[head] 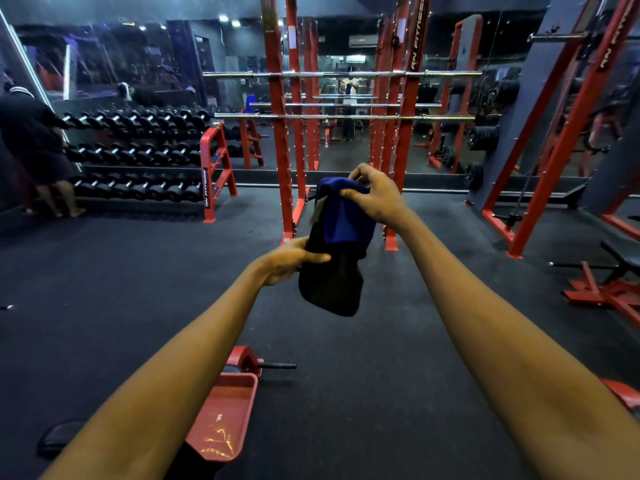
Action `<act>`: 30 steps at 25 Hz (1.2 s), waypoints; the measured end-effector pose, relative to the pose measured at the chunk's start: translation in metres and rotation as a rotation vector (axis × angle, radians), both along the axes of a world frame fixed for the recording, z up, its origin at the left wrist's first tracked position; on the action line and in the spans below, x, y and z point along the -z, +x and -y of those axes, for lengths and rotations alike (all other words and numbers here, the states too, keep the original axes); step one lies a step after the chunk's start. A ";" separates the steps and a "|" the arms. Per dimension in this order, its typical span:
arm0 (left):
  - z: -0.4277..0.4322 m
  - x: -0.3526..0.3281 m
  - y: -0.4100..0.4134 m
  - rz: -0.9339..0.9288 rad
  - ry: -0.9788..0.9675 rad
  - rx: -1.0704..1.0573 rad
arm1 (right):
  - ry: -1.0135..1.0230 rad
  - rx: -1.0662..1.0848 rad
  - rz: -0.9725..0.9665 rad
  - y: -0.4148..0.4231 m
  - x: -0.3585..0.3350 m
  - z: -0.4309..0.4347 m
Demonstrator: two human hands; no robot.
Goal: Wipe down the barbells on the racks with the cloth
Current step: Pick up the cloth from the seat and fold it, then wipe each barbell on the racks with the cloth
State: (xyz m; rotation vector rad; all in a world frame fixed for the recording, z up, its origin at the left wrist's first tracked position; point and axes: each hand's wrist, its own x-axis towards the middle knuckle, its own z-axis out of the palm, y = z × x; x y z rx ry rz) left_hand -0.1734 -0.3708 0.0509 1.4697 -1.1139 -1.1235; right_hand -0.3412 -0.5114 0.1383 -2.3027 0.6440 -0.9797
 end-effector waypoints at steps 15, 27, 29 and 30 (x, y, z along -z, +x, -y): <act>0.031 -0.022 -0.003 -0.136 -0.075 -0.207 | -0.301 -0.244 -0.232 -0.013 0.074 -0.019; 0.052 -0.019 -0.004 -0.095 -0.113 -0.159 | 0.701 -0.337 -0.131 -0.022 0.062 0.031; 0.058 -0.019 -0.003 -0.081 -0.127 -0.163 | 0.815 -0.355 -0.103 -0.021 0.066 0.034; 0.062 -0.018 -0.003 -0.089 -0.143 -0.183 | 0.829 -0.347 -0.074 -0.018 0.069 0.037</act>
